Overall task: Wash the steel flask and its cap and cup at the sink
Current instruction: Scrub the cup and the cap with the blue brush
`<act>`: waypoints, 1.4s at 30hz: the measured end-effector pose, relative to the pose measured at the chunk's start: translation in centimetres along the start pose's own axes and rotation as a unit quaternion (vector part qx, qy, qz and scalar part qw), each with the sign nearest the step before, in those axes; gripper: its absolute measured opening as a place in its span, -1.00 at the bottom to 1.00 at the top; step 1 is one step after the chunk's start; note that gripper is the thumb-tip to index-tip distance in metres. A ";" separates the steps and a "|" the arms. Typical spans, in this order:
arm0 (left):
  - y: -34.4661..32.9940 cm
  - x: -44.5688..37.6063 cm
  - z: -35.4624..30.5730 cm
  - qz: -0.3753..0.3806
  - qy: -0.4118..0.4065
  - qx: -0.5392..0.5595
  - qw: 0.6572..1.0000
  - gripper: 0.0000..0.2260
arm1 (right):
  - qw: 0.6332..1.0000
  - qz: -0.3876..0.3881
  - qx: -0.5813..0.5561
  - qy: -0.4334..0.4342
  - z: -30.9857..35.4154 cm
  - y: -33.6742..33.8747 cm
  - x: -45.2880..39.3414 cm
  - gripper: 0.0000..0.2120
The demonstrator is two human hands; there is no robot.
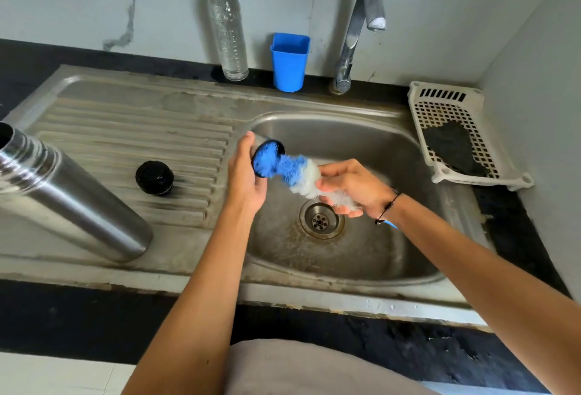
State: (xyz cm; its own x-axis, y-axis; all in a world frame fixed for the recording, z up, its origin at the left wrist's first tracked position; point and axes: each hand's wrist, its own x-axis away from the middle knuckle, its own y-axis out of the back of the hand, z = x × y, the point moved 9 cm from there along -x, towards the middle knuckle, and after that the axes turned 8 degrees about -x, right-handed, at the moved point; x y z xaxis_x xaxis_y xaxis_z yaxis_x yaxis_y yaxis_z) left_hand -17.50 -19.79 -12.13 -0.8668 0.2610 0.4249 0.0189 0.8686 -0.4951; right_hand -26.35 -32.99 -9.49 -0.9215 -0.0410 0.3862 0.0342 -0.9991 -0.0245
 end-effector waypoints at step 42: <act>1.2 -0.7 -1.5 -0.026 -0.085 -0.051 0.995 -0.79 | 0.996 0.011 -0.086 -0.025 -0.6 0.0 0.2 -0.79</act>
State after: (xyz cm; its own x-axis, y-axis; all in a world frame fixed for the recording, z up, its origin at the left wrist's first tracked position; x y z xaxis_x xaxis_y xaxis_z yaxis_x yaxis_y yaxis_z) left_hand -16.14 -18.31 -11.91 -0.9395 0.1476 0.3092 0.0154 0.9197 -0.3924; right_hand -26.83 -32.97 -10.00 -0.9005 -0.0667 0.4297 -0.0177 -0.9817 -0.1894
